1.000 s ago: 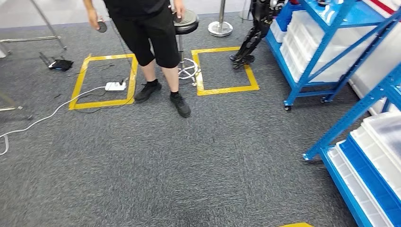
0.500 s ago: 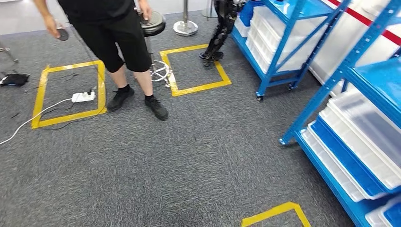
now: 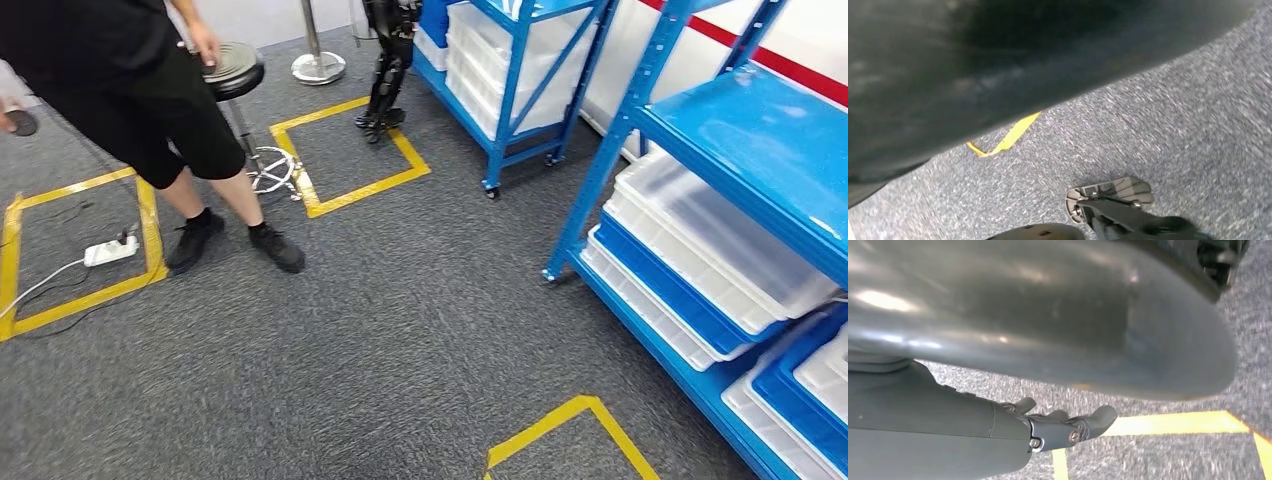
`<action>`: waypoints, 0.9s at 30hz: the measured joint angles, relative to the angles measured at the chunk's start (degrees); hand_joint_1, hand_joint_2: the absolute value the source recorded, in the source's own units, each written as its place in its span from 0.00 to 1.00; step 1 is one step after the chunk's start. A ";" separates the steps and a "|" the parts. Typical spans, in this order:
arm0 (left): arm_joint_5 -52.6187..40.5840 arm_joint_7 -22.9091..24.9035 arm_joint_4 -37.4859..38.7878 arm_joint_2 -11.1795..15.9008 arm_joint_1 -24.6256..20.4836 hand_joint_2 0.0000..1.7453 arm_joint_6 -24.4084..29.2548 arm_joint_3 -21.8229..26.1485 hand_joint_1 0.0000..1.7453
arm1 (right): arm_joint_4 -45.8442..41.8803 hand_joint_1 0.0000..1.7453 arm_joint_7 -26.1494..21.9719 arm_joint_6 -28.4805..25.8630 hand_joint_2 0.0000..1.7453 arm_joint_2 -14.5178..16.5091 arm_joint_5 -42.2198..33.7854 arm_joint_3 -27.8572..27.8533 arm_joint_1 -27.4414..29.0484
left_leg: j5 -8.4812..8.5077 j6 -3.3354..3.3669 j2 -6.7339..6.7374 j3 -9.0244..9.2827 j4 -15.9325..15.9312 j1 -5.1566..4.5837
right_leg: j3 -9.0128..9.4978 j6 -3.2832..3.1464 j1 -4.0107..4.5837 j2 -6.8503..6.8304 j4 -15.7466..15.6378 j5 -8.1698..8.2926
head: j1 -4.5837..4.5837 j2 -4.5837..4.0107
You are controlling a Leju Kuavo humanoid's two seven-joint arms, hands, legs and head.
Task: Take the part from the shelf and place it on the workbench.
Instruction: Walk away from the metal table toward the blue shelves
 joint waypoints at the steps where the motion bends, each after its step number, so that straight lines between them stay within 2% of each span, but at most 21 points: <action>1: -0.01 -0.02 0.01 0.02 0.07 0.00 -0.04 0.00 0.00 | 0.00 0.00 0.00 0.01 0.00 0.01 0.00 -0.01 0.00 | 0.18 -0.09 -0.12 -0.91 1.22 0.03 | 0.06 -0.02 0.05 0.89 0.03 -0.03 | 0.00 0.00; 2: -0.01 -0.02 0.00 0.04 0.12 0.00 -0.09 0.01 0.00 | 0.00 0.00 0.00 0.01 0.00 -0.01 0.00 -0.01 0.04 | 1.55 -0.17 -0.23 -0.81 0.33 0.12 | 0.16 0.00 0.06 1.81 0.07 -0.05 | -0.01 0.00; 3: -0.01 -0.03 0.00 0.10 0.15 0.00 -0.14 0.01 0.00 | 0.00 0.00 0.00 0.01 0.00 -0.02 -0.01 -0.02 0.07 | 3.76 -0.23 -0.58 0.30 -2.59 0.28 | 0.30 0.09 0.02 2.71 0.15 -0.11 | -0.01 0.00; 5: -0.01 -0.04 0.00 0.19 0.21 0.00 -0.25 0.01 0.00 | 0.00 0.00 0.00 0.01 0.00 -0.03 0.00 -0.02 0.11 | 7.41 -0.27 -3.01 3.34 -9.72 0.79 | 0.32 0.54 0.11 4.27 0.56 -0.37 | -0.07 0.00; 6: -0.01 -0.05 0.01 0.21 0.22 0.00 -0.28 0.01 0.00 | 0.00 0.00 -0.01 0.01 0.00 -0.02 0.01 -0.02 0.10 | 8.18 -0.14 -4.06 4.30 -11.99 0.88 | 0.16 0.89 0.14 4.92 0.72 -0.46 | -0.05 0.00; 7: -0.01 -0.05 0.01 0.21 0.21 0.00 -0.31 0.00 0.00 | 0.00 0.00 -0.01 0.01 0.00 -0.02 0.01 -0.02 0.12 | 8.21 0.14 -4.69 4.69 -12.95 0.77 | -0.09 1.23 0.14 5.47 0.77 -0.47 | -0.08 0.00; 9: -0.01 -0.07 0.00 0.22 0.09 0.00 -0.34 0.00 0.00 | 0.01 0.00 -0.01 0.01 0.00 0.02 0.01 -0.02 0.28 | 8.26 1.07 -3.68 4.73 -13.24 0.35 | -0.75 1.91 -0.06 6.32 0.58 -0.29 | -0.03 0.00; 10: -0.01 -0.08 -0.01 0.24 0.04 0.00 -0.36 0.00 0.00 | 0.01 0.00 0.00 0.01 0.00 0.03 0.01 -0.02 0.40 | 8.39 1.60 -3.05 4.81 -13.42 0.24 | -1.13 2.15 -0.05 5.53 0.87 -0.38 | -0.04 0.00; 11: -0.01 -0.09 -0.02 0.25 0.02 0.00 -0.36 0.01 0.00 | 0.01 0.00 0.00 0.01 0.00 0.04 0.01 -0.02 0.44 | 8.52 2.13 -2.38 4.89 -13.61 0.23 | -1.90 2.22 0.01 4.10 2.02 -0.90 | 0.10 0.00; 13: -0.01 -0.11 -0.03 0.31 0.09 0.00 -0.37 0.01 0.00 | 0.00 0.00 0.00 0.01 0.00 0.04 0.01 -0.02 0.27 | 8.56 2.87 -0.87 4.97 -13.81 0.08 | -5.03 1.86 0.16 0.63 7.87 -3.34 | 0.38 0.00; 15: -0.01 -0.11 -0.04 0.35 0.15 0.00 -0.38 0.02 0.00 | 0.00 0.00 0.00 0.01 0.00 0.06 0.01 -0.02 0.05 | 8.40 3.20 0.88 4.97 -13.81 -0.15 | -8.99 1.67 0.07 -0.51 15.09 -5.77 | 0.56 0.00; 16: -0.01 -0.11 -0.04 0.36 0.14 0.00 -0.39 0.02 0.00 | 0.00 0.00 0.00 0.01 0.00 0.07 0.01 -0.02 0.08 | 8.30 3.26 1.66 5.00 -13.81 -0.22 | -9.92 1.86 -0.01 -0.68 16.70 -6.02 | 0.56 0.00; 17: -0.01 -0.11 -0.03 0.35 0.13 0.00 -0.39 0.02 0.00 | 0.00 0.00 0.00 0.01 0.00 0.08 0.01 -0.02 0.14 | 8.21 3.23 2.38 5.07 -13.81 -0.25 | -9.67 2.23 -0.07 -0.87 16.12 -5.47 | 0.60 0.00; 18: -0.01 -0.11 -0.03 0.34 0.11 0.00 -0.40 0.02 0.00 | 0.00 0.00 0.00 0.01 0.00 0.07 0.01 -0.02 0.21 | 8.11 3.13 3.04 5.19 -13.81 -0.26 | -8.27 2.66 -0.12 -1.24 13.44 -4.30 | 0.60 0.00; 20: -0.01 -0.11 -0.03 0.33 0.08 0.00 -0.40 0.02 0.00 | 0.00 0.00 0.00 0.01 0.00 0.07 0.02 -0.02 0.11 | 7.75 2.65 4.24 5.51 -13.77 -0.47 | -3.93 3.16 0.00 -3.68 5.64 -1.81 | 0.70 0.00; 21: -0.01 -0.11 -0.03 0.33 0.08 0.00 -0.41 0.02 0.00 | 0.00 0.00 0.00 0.01 0.00 0.07 0.03 -0.02 -0.03 | 7.51 2.30 4.84 5.69 -13.77 -0.62 | -2.37 3.04 0.14 -4.70 2.93 -1.00 | 0.66 0.00; 22: -0.01 -0.11 -0.03 0.35 0.07 0.00 -0.43 0.02 0.00 | 0.00 0.00 0.00 0.01 0.00 0.08 0.04 -0.02 -0.15 | 7.29 1.93 5.39 5.91 -13.81 -0.76 | -1.54 2.75 0.34 -5.38 1.49 -0.59 | 0.63 0.00; 23: -0.01 -0.11 -0.02 0.36 0.05 0.00 -0.46 0.02 0.00 | 0.00 0.00 0.00 0.01 0.00 0.07 0.06 -0.02 -0.19 | 7.13 1.56 5.94 6.19 -13.95 -0.84 | -1.51 2.39 0.55 -5.17 1.24 -0.46 | 0.58 0.00; 24: -0.01 -0.11 -0.02 0.34 -0.01 0.00 -0.50 0.01 0.00 | 0.00 0.00 0.00 0.01 0.00 0.05 0.07 -0.02 -0.17 | 7.01 1.21 6.52 6.59 -14.16 -0.73 | -1.43 2.03 0.66 -4.38 1.14 -0.30 | 0.51 0.00; 25: -0.02 -0.11 -0.02 0.32 -0.08 0.00 -0.54 0.01 0.00 | 0.00 0.00 0.00 0.01 0.00 0.02 0.10 -0.02 -0.07 | 6.76 0.85 6.31 6.94 -14.14 -0.55 | -1.26 1.70 0.42 -3.67 0.95 -0.20 | 0.45 0.00; 27: -0.03 -0.11 -0.02 0.28 -0.16 0.00 -0.57 -0.01 0.00 | 0.00 0.00 0.01 0.01 0.00 -0.02 0.22 -0.02 0.10 | 4.92 0.45 3.91 6.31 -11.62 -0.27 | -0.67 0.93 -0.15 -2.36 0.54 -0.07 | 0.17 0.00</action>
